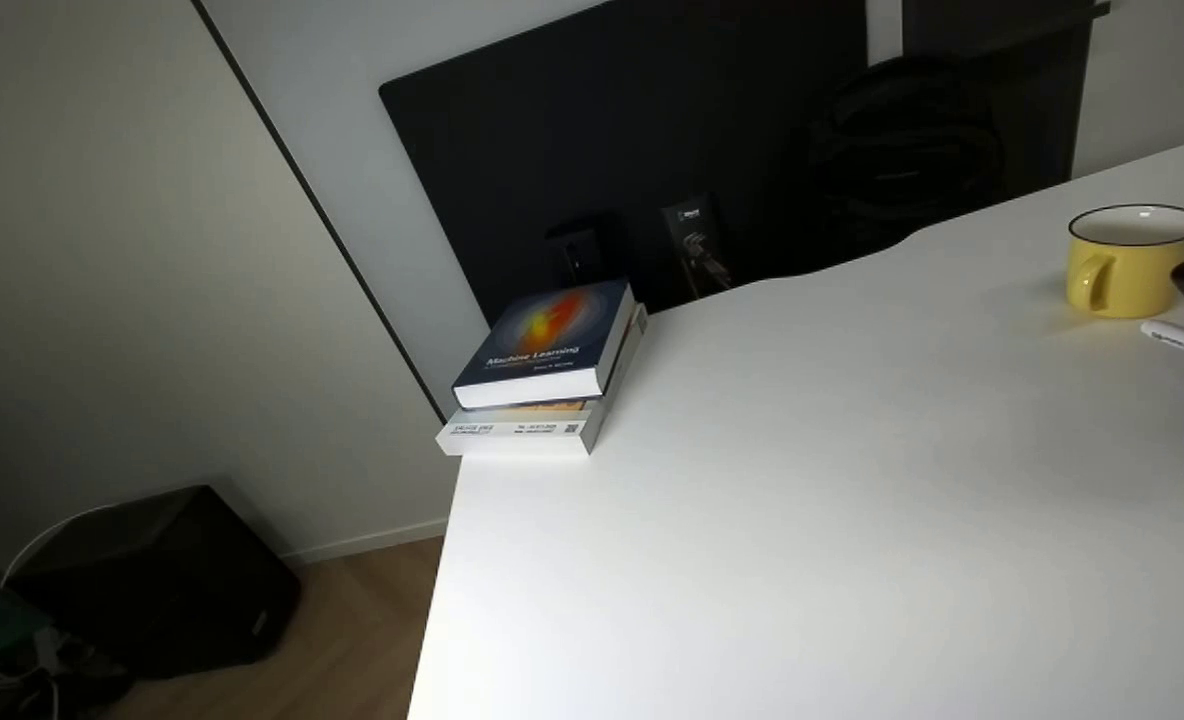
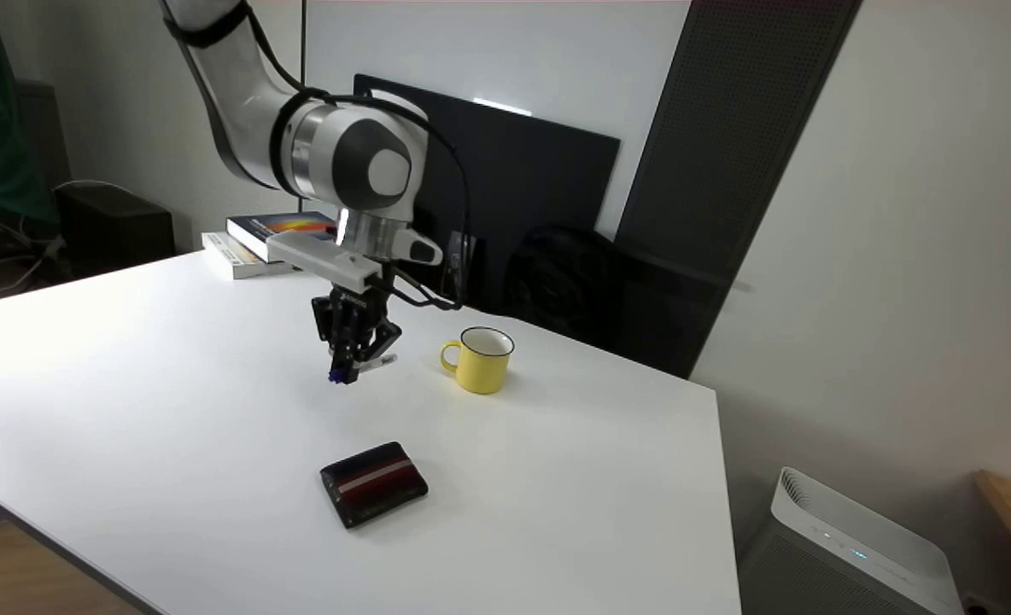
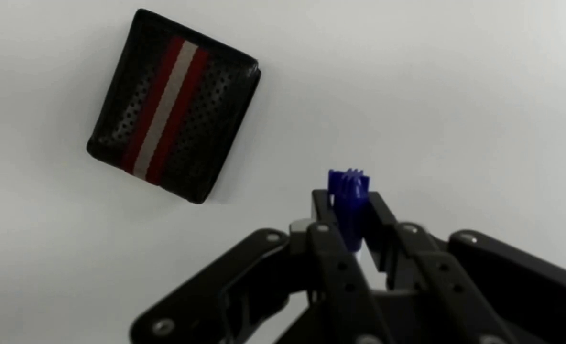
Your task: Place the blue pen inside the yellow mug
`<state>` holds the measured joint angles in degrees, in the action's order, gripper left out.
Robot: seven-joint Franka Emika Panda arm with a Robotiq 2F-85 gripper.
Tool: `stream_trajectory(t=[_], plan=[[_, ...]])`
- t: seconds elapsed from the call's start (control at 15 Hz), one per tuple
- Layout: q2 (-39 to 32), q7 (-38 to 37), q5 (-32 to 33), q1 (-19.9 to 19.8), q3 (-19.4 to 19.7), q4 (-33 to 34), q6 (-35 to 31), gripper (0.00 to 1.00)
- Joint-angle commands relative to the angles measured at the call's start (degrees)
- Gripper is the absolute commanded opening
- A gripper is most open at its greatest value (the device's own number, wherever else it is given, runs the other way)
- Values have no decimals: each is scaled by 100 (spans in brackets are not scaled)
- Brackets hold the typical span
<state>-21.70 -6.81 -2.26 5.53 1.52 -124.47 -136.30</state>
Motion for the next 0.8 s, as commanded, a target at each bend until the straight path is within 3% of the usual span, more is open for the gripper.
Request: stream_trajectory(t=[0.0, 0.27, 0.73], plan=[[249, 334, -138, -340, -96, 156, 772, 5], [50, 470, -213, -578, -59, 629, 1420, 5], [-585, 641, -210, -730, -49, 1514, 1814, 5]])
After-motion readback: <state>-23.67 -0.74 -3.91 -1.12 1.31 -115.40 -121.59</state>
